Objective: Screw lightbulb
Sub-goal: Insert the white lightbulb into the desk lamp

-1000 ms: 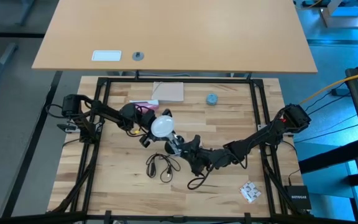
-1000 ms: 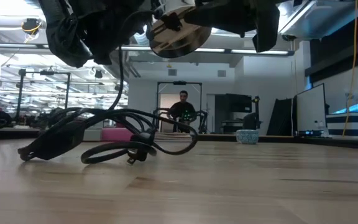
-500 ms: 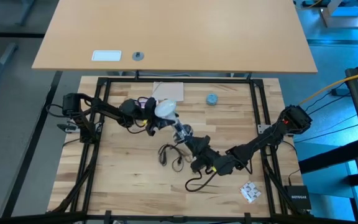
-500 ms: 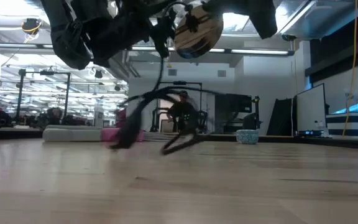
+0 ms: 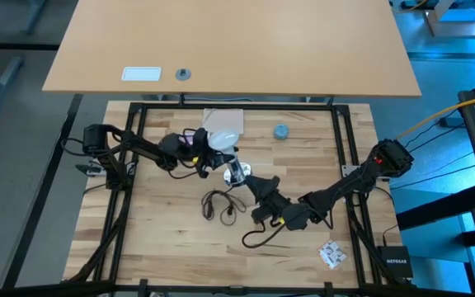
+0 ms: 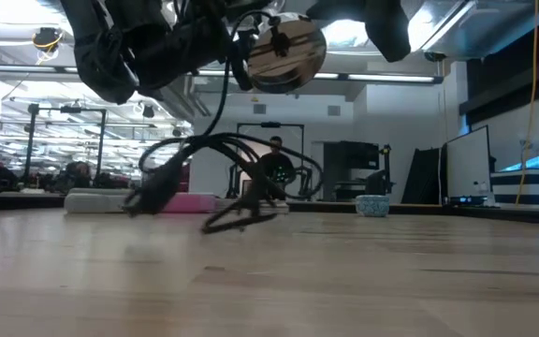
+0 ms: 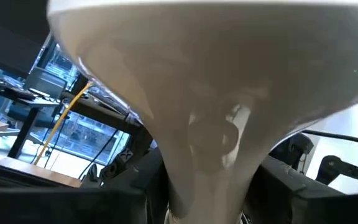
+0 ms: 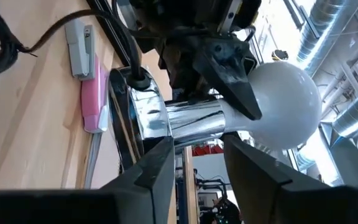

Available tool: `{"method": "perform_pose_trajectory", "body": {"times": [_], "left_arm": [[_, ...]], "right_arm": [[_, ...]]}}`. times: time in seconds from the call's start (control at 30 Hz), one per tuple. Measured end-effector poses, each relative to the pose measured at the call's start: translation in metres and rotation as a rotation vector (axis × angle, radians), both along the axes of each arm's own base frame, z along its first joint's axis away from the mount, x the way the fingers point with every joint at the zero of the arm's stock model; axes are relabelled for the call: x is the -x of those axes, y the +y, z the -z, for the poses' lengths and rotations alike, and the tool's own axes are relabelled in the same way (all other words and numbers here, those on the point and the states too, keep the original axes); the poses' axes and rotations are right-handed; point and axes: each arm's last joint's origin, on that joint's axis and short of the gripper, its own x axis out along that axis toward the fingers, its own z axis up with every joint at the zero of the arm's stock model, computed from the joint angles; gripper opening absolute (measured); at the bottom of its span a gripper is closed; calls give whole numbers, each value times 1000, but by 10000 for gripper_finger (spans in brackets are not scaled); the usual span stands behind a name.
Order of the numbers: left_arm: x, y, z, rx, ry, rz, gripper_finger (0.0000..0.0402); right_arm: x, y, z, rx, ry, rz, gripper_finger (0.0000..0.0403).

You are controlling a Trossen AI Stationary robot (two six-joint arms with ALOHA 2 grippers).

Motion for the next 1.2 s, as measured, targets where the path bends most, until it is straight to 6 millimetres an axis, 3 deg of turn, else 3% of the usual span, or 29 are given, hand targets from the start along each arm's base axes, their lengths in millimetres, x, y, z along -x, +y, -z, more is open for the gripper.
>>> {"method": "perform_pose_trajectory", "body": {"times": [0.5, 0.67, 1.2], "left_arm": [[0, 1, 0, 24, -4, -43, 155], [0, -3, -1, 63, -13, -50, 155], [-2, -16, -1, 65, -13, -18, 155]], "right_arm": [[4, 10, 5, -52, 3, -88, 134], [4, 7, 12, -65, 38, -70, 134], [-4, -11, 10, -113, -37, 44, 133]]}}
